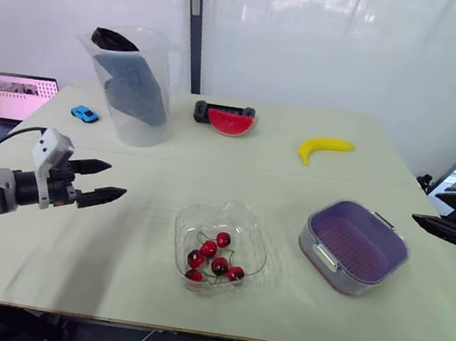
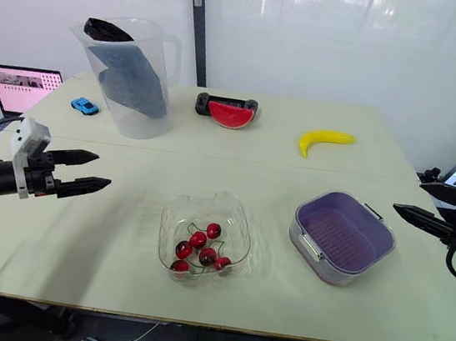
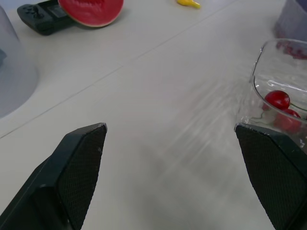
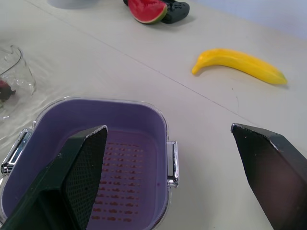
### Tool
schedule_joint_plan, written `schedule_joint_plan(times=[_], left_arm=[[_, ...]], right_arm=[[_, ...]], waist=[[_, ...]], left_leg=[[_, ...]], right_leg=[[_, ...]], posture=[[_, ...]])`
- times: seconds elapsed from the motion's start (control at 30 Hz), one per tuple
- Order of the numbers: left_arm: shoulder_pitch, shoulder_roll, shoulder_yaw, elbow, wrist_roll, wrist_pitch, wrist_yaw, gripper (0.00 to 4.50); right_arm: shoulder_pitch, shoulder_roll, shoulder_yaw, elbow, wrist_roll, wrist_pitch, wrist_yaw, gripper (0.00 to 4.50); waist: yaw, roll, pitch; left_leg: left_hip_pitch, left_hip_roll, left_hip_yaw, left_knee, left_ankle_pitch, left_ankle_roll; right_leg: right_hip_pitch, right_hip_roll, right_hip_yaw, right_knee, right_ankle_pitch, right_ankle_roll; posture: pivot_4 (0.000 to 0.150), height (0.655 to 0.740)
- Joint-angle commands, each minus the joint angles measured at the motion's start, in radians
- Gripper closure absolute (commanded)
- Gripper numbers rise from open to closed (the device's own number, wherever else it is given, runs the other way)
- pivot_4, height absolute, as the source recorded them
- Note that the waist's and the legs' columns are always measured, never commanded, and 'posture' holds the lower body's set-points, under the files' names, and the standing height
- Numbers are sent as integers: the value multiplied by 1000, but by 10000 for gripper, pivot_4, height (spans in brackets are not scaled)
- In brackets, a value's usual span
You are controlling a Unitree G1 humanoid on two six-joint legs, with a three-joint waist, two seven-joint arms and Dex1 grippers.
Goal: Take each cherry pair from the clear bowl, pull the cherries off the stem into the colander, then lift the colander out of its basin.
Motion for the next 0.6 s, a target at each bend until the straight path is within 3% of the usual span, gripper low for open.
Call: schedule_joint_plan(times=[0.03,0.6], left_arm=[[-17,9,5,2,-7,0,-17,0],[-20,-10,42,-13,-26,-5,6,0]], right_arm=[[-12,-9,-19,-18,6,-11,-3,957],[-29,17,8,-65,31,22,-30,957]], waist=[[0,0,0],[-1,0,0]], left_leg=[[0,0,0,0,0,0],[0,0,0,1,0,0]], right_leg=[[0,0,0,0,0,0],[0,0,0,1,0,0]], posture=[[1500,7400],[1500,7400]])
